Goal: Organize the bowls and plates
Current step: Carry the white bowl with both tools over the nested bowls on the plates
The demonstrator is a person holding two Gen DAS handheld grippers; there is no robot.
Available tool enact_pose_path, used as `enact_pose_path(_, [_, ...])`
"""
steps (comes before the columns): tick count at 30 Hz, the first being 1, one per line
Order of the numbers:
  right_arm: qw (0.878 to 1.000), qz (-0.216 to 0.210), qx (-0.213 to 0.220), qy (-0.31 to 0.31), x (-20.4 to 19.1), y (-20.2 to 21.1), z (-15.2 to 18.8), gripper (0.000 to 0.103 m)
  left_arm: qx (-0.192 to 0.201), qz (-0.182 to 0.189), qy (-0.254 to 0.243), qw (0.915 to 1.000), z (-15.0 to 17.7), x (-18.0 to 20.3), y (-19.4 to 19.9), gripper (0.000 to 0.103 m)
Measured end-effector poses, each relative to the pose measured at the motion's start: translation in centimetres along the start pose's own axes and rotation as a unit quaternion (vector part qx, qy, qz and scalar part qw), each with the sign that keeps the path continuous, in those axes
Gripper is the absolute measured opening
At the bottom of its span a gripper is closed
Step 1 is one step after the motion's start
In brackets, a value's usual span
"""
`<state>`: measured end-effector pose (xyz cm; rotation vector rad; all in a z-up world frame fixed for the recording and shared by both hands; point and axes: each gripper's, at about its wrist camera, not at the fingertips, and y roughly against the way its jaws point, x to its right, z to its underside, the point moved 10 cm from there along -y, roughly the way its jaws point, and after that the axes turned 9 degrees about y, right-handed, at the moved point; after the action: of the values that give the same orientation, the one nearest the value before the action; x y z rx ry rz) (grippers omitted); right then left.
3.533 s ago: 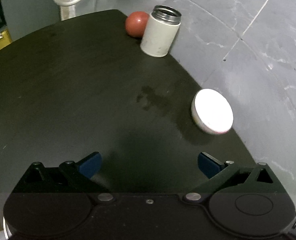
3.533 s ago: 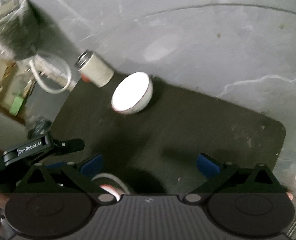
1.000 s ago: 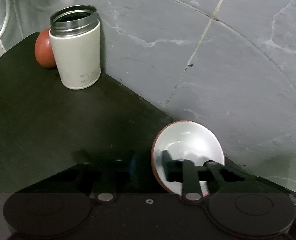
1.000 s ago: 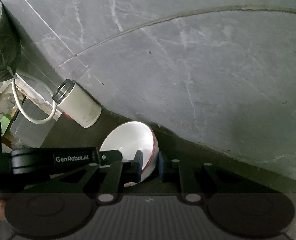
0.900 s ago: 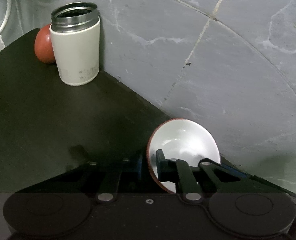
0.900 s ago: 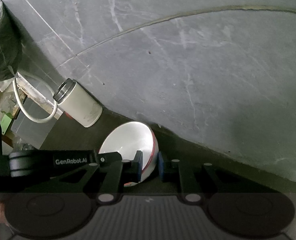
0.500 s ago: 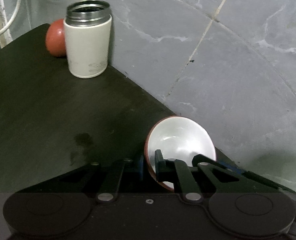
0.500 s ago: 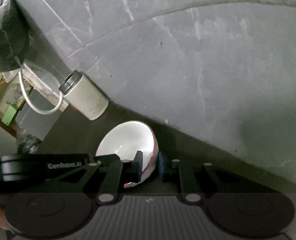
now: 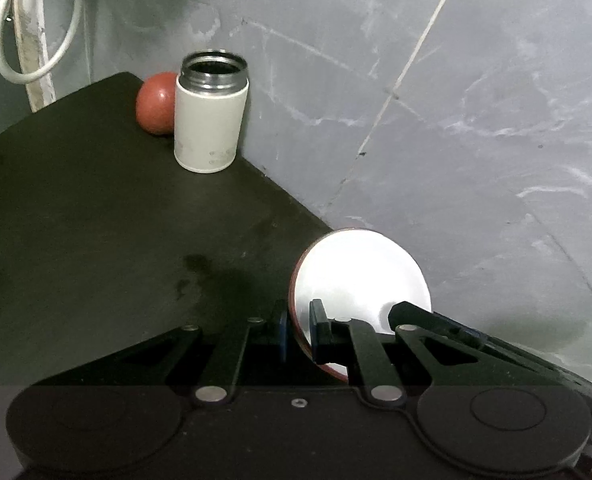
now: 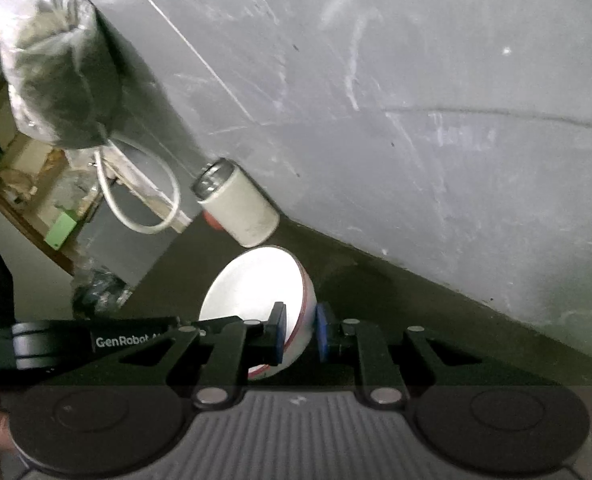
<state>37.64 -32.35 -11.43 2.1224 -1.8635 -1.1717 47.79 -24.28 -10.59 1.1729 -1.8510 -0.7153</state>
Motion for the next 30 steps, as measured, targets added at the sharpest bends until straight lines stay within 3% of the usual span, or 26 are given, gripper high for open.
enact_pose_path(10, [0.999,-0.039,0.001,0.008,-1.7,3.8,0.6,0.018,0.014,0.013,0.018,0.9997,2.7,0.1,4.3,0.011])
enact_pose_path(30, [0.991,-0.082,-0.074,0.075,-4.4,8.4,5.5,0.019,-0.008,0.012,0.075,0.9971,10.6,-1.7,9.0,0.011])
